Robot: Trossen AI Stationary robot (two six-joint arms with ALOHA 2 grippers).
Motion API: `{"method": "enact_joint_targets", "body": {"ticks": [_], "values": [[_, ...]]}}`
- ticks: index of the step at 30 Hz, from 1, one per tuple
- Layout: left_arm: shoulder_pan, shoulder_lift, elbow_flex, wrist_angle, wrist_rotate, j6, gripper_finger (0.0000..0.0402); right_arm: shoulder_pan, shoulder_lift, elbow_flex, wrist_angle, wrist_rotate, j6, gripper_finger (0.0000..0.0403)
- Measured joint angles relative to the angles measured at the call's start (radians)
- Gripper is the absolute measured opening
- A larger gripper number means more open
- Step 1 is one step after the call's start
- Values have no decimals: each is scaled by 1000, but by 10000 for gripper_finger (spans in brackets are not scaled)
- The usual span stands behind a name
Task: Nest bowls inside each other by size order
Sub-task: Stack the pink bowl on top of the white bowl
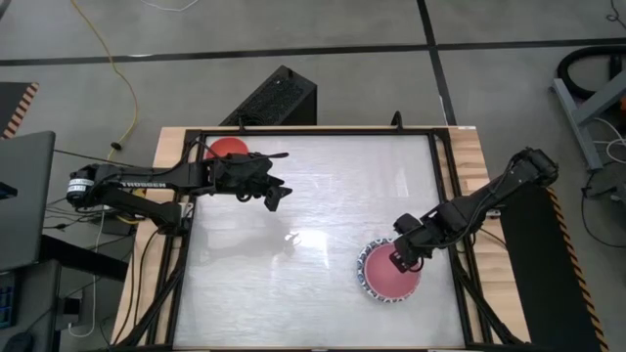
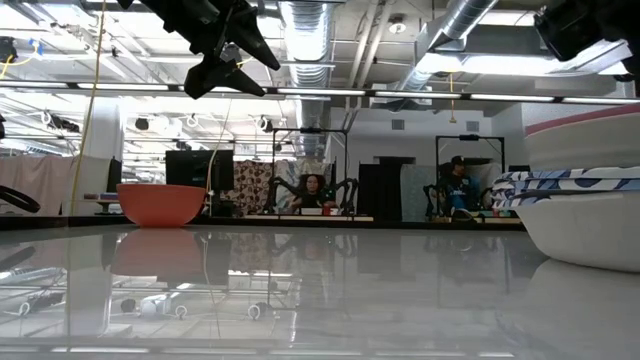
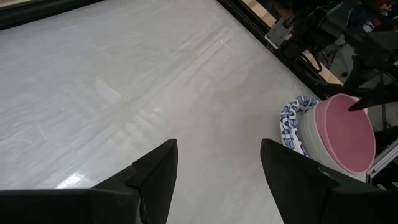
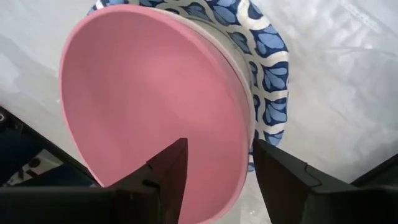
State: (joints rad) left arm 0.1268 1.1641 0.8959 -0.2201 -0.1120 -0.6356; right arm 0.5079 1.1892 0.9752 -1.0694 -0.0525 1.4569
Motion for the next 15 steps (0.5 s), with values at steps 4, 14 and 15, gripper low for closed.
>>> {"method": "enact_joint_targets", "body": {"ticks": [4,14,15], "values": [[0,0,0,0,0,0,219,0,0,0,-1,2,-15,203],[0,0,0,0,0,0,219,17,-1,81,-136,139,-8,203],[0,0,0,0,0,0,219,21,-1,88,-135,143,-12,201]]}}
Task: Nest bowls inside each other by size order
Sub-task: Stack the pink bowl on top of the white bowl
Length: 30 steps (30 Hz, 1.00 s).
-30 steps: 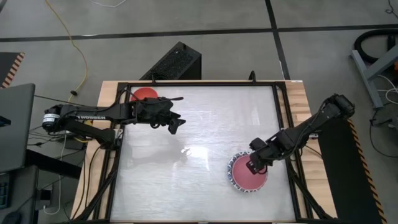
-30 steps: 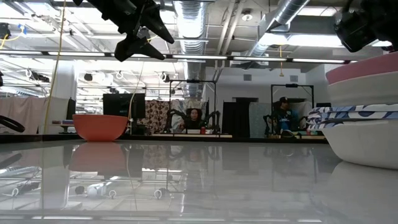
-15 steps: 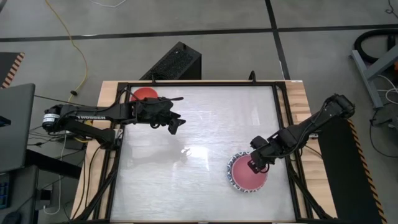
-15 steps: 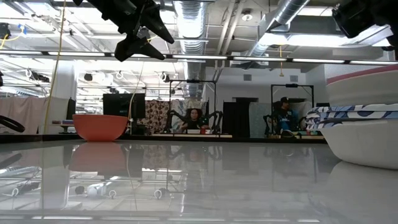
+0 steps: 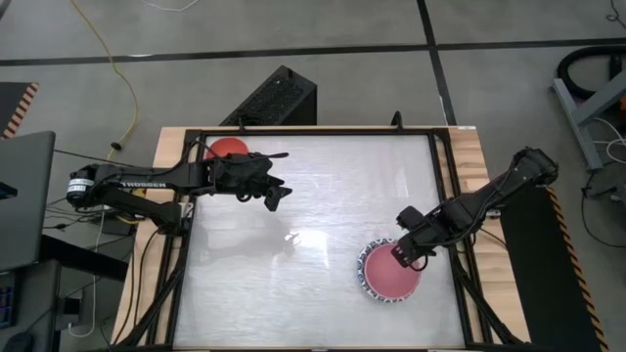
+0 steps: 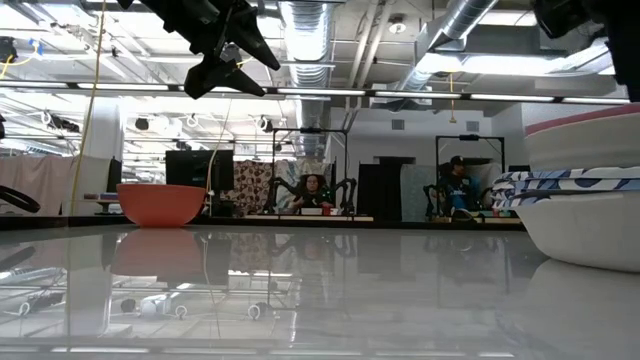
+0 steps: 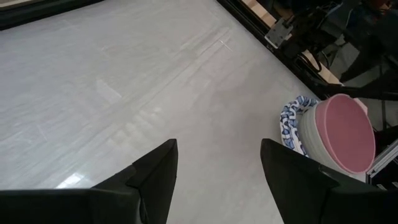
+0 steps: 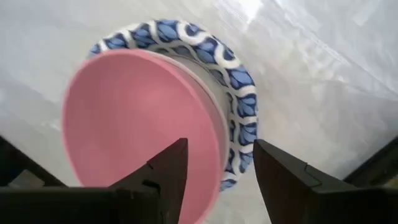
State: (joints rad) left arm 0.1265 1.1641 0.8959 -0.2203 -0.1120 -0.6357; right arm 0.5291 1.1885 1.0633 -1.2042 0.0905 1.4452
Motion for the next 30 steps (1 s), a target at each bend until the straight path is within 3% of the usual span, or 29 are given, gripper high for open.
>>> {"method": "enact_joint_targets", "body": {"ticks": [4,12,30], "values": [[0,0,0,-1,0,0,219,28,0,7,6,-9,0,167],[0,0,0,-10,0,0,219,84,0,7,-46,-6,60,14],[0,0,0,-10,2,-5,219,154,0,6,-36,43,147,6]]}}
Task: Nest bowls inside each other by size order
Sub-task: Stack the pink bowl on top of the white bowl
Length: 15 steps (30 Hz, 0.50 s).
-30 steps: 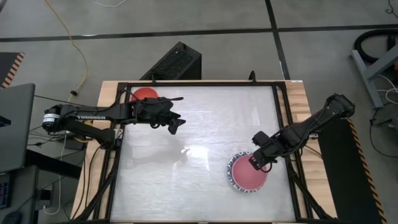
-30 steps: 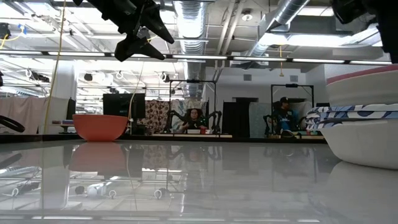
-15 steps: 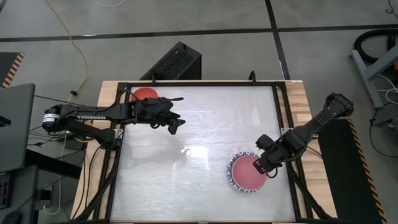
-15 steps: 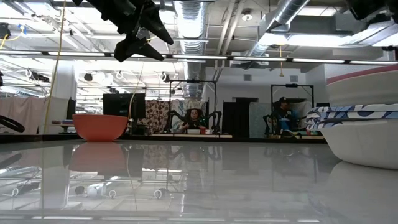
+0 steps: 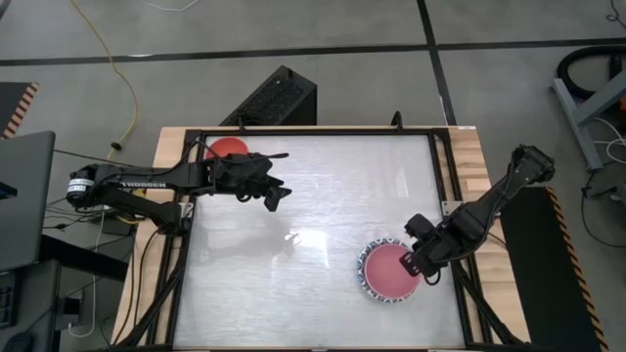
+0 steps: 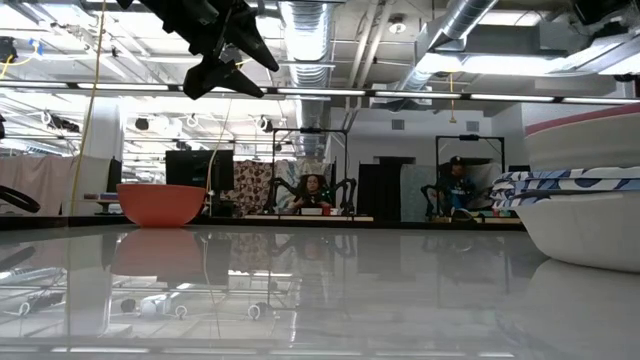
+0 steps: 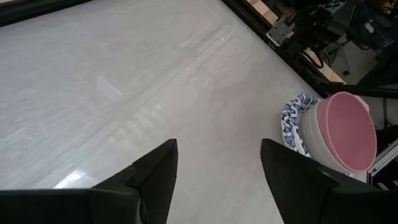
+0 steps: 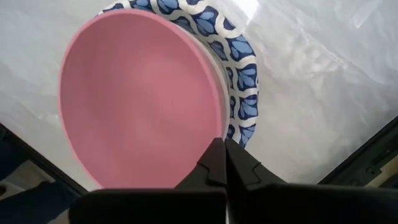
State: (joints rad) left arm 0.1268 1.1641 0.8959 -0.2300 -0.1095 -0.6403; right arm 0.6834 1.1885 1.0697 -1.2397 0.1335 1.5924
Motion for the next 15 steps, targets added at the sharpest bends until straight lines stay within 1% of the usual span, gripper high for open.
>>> {"method": "enact_joint_targets", "body": {"ticks": [6,15], "values": [[0,0,0,0,0,-1,219,18,0,-46,70,-1,15,5],[0,0,0,0,0,-3,219,15,1,-75,81,-4,32,4]]}}
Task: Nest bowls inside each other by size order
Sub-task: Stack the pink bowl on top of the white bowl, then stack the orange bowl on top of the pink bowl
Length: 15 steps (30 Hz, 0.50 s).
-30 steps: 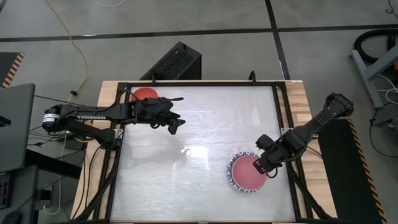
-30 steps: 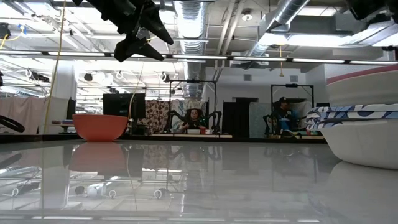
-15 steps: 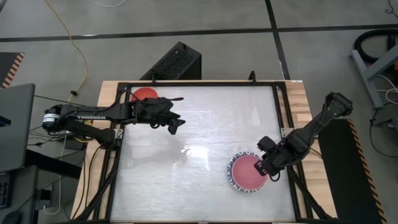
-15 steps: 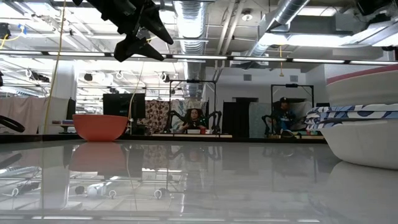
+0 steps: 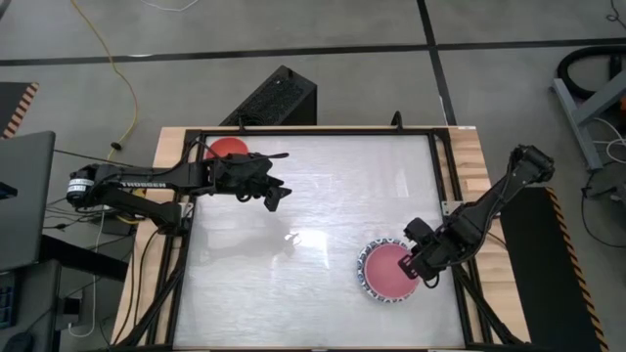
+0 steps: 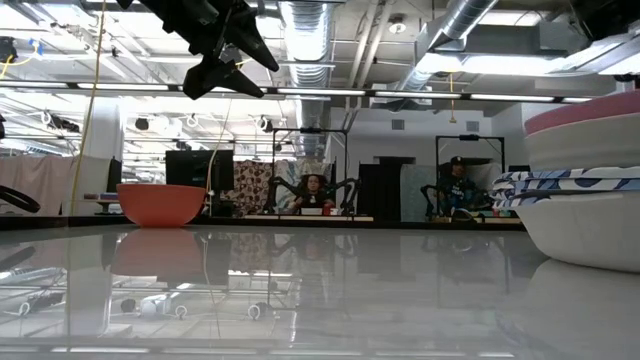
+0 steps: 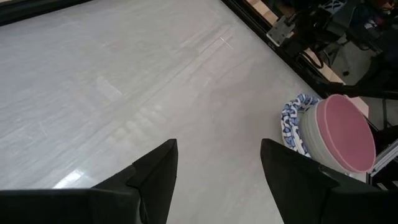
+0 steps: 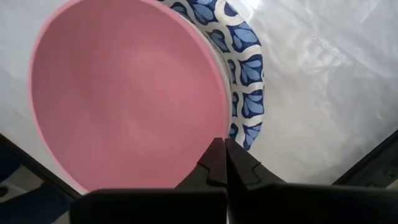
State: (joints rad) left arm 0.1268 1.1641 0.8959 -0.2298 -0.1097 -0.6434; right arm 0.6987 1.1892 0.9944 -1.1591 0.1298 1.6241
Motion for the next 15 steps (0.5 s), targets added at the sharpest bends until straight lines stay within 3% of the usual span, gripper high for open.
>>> {"method": "enact_joint_targets", "body": {"ticks": [6,10,15], "values": [[0,0,0,0,-1,11,219,-1,0,1,-2,5,2,11],[0,0,0,-15,-11,71,219,-1,-13,29,-12,76,1,22],[26,1,0,-137,-142,161,219,-1,-64,56,-14,174,2,25]]}}
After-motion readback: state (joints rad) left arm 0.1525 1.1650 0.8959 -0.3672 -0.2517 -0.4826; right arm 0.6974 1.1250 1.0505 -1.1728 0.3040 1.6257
